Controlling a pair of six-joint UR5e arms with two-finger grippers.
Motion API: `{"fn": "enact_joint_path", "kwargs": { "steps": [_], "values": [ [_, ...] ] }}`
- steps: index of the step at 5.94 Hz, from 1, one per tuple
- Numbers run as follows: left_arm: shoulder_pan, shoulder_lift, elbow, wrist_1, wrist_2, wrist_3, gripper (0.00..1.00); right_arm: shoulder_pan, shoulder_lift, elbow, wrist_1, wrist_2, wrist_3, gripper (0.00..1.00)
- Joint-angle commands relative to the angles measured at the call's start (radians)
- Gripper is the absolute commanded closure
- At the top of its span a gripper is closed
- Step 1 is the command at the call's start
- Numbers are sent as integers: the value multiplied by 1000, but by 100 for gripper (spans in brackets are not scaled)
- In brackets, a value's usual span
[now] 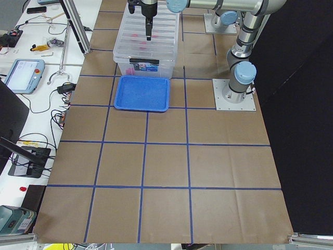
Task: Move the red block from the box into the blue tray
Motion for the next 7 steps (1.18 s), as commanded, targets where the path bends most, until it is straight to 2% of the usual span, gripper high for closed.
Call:
{"fn": "enact_joint_path", "kwargs": {
  "steps": [1,2,3,5,7],
  "values": [
    [0,0,3,0,0,0,2,-108,9,13,-8,-13,-139,0],
    [0,0,3,0,0,0,2,-168,20,62,-11,-12,-164,0],
    [0,0,3,0,1,0,2,-186,20,151,-70,-10,-161,0],
    [0,-2,4,0,0,0,2,-186,18,330,-278,-13,-161,0],
    [0,-2,4,0,0,0,2,-186,18,359,-313,-62,-166,0]
  ]
}}
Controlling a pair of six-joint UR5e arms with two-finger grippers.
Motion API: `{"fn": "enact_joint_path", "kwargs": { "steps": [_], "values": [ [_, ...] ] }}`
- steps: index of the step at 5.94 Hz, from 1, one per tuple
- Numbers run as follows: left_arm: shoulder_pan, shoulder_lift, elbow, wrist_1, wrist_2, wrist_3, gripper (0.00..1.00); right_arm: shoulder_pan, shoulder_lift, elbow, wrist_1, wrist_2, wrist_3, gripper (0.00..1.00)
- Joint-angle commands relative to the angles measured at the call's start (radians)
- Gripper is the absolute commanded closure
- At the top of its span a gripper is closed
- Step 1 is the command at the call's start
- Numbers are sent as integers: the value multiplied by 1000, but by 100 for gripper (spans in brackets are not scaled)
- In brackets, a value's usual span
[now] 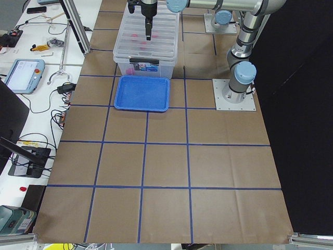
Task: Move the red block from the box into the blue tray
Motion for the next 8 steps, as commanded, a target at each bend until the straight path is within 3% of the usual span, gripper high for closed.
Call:
{"fn": "enact_joint_path", "kwargs": {
  "steps": [1,6,8],
  "values": [
    [2,1,0,0,1,0,2,0,2,30,-22,-22,-1,0],
    [0,1,-6,0,-2,-5,2,-8,9,36,-123,-79,-141,0],
    [-1,-3,-32,56,2,15,1,-70,9,37,-124,-106,-176,0]
  ]
}}
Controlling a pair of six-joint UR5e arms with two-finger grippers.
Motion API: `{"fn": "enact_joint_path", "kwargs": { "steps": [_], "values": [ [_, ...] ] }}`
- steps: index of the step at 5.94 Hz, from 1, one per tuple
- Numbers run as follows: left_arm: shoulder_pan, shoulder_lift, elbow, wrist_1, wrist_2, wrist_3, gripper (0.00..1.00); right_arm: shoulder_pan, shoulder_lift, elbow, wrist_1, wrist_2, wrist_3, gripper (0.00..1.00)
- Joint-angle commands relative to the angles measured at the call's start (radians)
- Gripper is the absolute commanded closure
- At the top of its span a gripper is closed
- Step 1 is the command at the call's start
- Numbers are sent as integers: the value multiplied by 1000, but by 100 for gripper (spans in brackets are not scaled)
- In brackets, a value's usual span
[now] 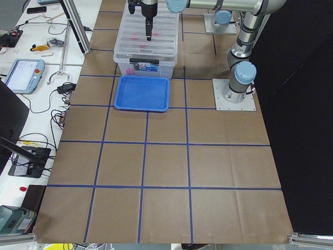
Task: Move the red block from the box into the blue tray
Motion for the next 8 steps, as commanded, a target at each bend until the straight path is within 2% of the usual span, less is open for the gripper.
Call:
{"fn": "enact_joint_path", "kwargs": {
  "steps": [1,3,4,5,8],
  "values": [
    [-5,-3,-13,35,-2,18,1,-68,0,2,-2,-8,-51,0],
    [1,0,-53,70,5,313,1,-135,0,10,-5,-7,-119,0],
    [1,-24,-58,75,5,563,1,-158,2,16,-5,-7,-130,0],
    [0,-41,-60,73,-1,663,1,-174,3,16,-6,-7,-144,0],
    [-18,-152,-53,73,11,1167,1,-239,3,14,-49,-5,-260,0]
  ]
}}
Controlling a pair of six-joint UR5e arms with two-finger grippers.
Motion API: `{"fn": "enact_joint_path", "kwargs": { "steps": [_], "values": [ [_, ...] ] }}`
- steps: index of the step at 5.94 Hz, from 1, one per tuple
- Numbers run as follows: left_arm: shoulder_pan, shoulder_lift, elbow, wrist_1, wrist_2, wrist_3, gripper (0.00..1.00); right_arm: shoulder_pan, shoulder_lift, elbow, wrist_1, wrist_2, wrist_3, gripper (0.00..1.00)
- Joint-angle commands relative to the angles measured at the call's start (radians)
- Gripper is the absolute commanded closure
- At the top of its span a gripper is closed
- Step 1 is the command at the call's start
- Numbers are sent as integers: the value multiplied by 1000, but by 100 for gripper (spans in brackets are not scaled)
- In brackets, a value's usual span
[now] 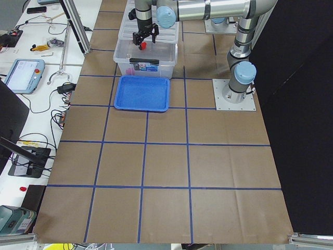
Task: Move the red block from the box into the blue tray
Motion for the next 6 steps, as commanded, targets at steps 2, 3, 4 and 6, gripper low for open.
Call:
{"fn": "enact_joint_path", "kwargs": {
  "steps": [2,3,4,6],
  "values": [
    [-35,-73,-7,57,-8,266,2,-64,0,-3,-38,0,-105,0],
    [-105,-105,-7,116,-9,276,2,-87,0,-8,-38,0,-113,0],
    [-162,-114,-15,137,-8,281,2,-120,0,-6,-56,2,-113,0],
    [-172,-156,-62,172,-6,361,2,-121,-3,-8,-50,13,-102,0]
  ]
}}
